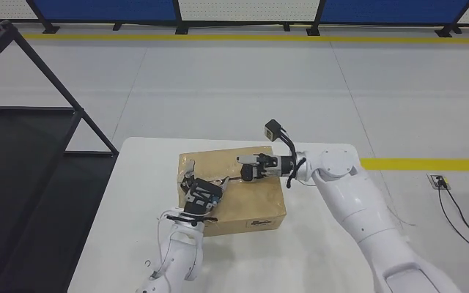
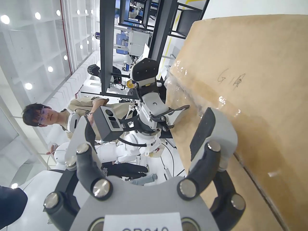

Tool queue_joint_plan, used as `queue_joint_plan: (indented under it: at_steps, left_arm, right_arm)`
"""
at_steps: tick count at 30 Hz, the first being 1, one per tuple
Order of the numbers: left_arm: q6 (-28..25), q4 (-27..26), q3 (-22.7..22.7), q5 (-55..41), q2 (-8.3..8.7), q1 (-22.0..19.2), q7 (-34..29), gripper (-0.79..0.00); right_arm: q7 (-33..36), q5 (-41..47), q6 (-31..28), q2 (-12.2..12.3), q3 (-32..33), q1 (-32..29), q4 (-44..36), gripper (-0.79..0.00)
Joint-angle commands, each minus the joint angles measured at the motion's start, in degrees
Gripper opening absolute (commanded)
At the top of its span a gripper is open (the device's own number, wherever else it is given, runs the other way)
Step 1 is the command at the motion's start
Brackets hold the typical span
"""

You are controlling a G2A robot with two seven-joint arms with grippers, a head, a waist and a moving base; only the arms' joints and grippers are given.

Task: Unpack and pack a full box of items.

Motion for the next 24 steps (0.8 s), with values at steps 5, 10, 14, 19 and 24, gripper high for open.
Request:
queue_joint_plan:
  at_steps: [5, 10, 14, 19, 24]
  left_arm:
    - [0.51, -4.45, -2.70, -1.54, 0.22, 1.68, 0.00, 0.000]
    - [-0.11, -6.29, -7.50, -2.93, 0.78, 3.91, -1.45, 0.000]
    - [-2.51, -7.07, -12.12, -5.82, 1.31, 5.76, -3.49, 0.000]
    - [-8.20, -7.30, -15.93, -7.00, 2.07, 7.77, -4.35, 0.000]
    - [-9.91, -7.26, -17.21, -6.89, 2.43, 9.15, -3.80, 0.000]
  right_arm:
    - [0.62, -0.49, 1.13, -1.05, -1.98, 1.89, 3.91, 0.000]
    - [1.35, -0.65, 1.20, -1.70, -2.96, 3.01, 6.37, 0.000]
    - [1.50, -0.53, 0.84, -2.09, -3.34, 3.59, 7.75, 0.000]
    - [1.50, -0.09, -0.02, -2.49, -3.50, 4.09, 8.70, 0.000]
    - [1.27, 0.10, -0.65, -2.90, -3.74, 4.52, 8.75, 0.000]
